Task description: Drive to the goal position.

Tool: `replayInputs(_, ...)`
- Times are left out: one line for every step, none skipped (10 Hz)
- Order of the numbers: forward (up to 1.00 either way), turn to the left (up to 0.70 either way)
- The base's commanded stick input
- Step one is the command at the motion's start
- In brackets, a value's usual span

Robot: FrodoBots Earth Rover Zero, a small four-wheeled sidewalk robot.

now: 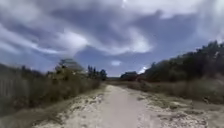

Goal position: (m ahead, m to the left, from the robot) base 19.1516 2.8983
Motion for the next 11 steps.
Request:
replayInputs(0.85, 0.00)
replayInputs(0.85, 0.00)
replayInputs(0.85, 0.00)
replayInputs(0.85, 0.00)
replayInputs(0.85, 0.00)
replayInputs(0.85, 0.00)
replayInputs(0.85, 0.00)
replayInputs(0.85, 0.00)
replayInputs(0.85, 0.00)
replayInputs(0.85, 0.00)
replayInputs(0.85, 0.00)
